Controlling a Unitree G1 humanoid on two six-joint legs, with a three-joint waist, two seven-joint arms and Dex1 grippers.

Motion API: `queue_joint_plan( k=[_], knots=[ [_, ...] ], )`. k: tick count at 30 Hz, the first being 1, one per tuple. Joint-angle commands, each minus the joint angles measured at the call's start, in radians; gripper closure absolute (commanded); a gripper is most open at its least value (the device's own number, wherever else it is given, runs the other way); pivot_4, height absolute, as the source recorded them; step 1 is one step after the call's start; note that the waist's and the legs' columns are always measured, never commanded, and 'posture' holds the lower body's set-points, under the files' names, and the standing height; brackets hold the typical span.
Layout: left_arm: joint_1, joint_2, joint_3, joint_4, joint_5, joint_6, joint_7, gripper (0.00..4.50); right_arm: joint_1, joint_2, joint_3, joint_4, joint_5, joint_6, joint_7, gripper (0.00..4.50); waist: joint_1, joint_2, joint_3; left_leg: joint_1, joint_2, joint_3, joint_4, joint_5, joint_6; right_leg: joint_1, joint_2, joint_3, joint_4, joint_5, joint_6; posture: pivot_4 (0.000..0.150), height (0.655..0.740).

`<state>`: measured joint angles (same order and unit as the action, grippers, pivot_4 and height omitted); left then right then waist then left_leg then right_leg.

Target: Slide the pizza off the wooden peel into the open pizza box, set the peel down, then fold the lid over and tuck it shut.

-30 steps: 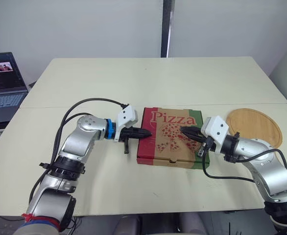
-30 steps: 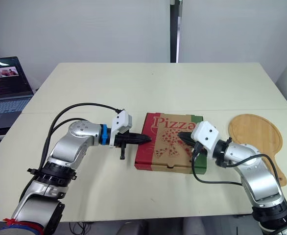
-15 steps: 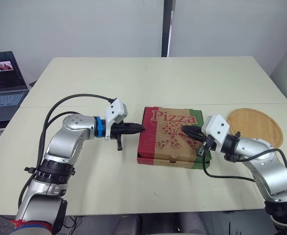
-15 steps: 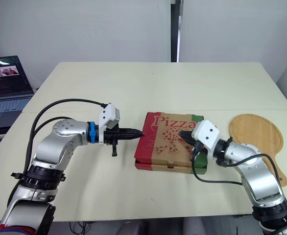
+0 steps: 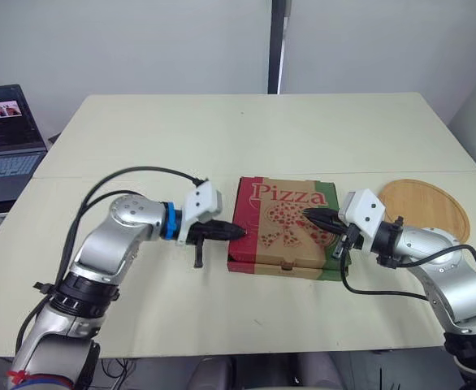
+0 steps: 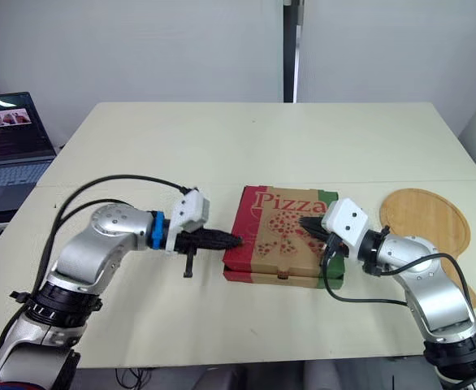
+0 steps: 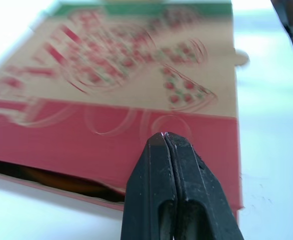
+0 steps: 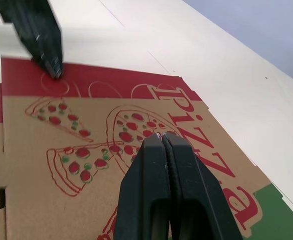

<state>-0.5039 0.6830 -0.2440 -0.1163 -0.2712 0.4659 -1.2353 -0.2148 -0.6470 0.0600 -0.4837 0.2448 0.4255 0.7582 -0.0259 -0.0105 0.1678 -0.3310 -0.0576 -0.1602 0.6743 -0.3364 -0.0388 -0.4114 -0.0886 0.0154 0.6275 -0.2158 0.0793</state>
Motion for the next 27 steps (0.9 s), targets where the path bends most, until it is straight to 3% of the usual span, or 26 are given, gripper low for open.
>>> queue_joint_plan(
  k=[1, 11, 18, 27],
  knots=[
    [0.003, 0.018, -0.043, -0.016, 0.046, -0.024, -0.001, 4.50, 0.002, -0.012, -0.023, -0.049, 0.009, 0.000, -0.004, 4.41, 0.000, 0.000, 0.000, 0.000, 0.000, 0.000, 0.000, 0.000, 0.000, 0.000, 0.000, 0.000, 0.000, 0.000, 0.000, 0.150, 0.7400],
    [0.005, 0.004, -0.084, 0.013, 0.091, -0.065, 0.003, 4.50, 0.016, -0.021, -0.020, -0.051, 0.005, -0.009, -0.005, 4.41, 0.001, 0.000, 0.000, 0.001, 0.000, 0.000, 0.000, 0.000, 0.000, 0.001, 0.000, 0.000, 0.000, 0.000, 0.000, 0.150, 0.7400],
    [-0.009, -0.023, 0.061, -0.019, -0.046, 0.005, 0.041, 4.50, 0.020, -0.023, -0.048, -0.047, 0.005, -0.026, -0.013, 4.41, 0.000, 0.000, 0.000, 0.000, 0.000, 0.000, 0.000, 0.000, 0.000, 0.000, 0.000, 0.000, 0.000, 0.000, 0.000, 0.150, 0.7400],
    [0.065, 0.049, 0.283, -0.008, -0.124, 0.065, 0.138, 4.50, 0.025, -0.014, -0.122, -0.035, 0.003, -0.057, -0.057, 4.41, -0.002, 0.001, 0.001, 0.000, 0.001, 0.001, -0.004, 0.000, 0.000, -0.003, 0.000, 0.001, 0.000, 0.000, 0.000, 0.150, 0.7400]
  ],
)
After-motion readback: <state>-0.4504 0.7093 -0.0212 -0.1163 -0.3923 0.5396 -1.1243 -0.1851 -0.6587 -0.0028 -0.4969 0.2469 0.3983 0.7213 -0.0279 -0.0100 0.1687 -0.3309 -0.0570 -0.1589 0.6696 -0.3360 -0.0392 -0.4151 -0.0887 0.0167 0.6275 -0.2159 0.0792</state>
